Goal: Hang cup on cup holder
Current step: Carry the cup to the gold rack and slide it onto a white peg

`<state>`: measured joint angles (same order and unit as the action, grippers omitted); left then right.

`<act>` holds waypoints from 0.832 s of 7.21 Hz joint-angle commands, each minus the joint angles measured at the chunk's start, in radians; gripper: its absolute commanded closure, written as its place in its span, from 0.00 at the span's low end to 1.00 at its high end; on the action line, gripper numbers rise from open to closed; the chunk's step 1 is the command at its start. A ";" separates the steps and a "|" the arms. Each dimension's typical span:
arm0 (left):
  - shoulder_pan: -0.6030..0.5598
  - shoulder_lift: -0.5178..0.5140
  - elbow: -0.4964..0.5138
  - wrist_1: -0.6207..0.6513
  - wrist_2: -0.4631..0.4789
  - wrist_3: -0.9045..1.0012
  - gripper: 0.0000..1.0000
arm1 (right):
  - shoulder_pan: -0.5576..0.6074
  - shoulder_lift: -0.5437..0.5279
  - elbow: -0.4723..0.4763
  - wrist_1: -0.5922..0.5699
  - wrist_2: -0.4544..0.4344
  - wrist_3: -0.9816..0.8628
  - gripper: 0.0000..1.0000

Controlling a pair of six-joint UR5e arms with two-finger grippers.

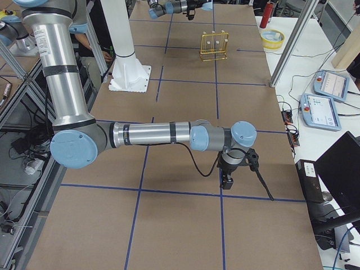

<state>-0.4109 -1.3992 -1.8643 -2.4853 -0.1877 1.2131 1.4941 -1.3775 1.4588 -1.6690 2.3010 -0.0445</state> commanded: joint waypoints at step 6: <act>0.070 -0.222 0.235 0.002 0.159 0.066 1.00 | 0.000 0.000 0.000 0.000 0.000 0.000 0.00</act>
<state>-0.3592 -1.5930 -1.6678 -2.4844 -0.0354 1.2783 1.4941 -1.3775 1.4588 -1.6690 2.3010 -0.0445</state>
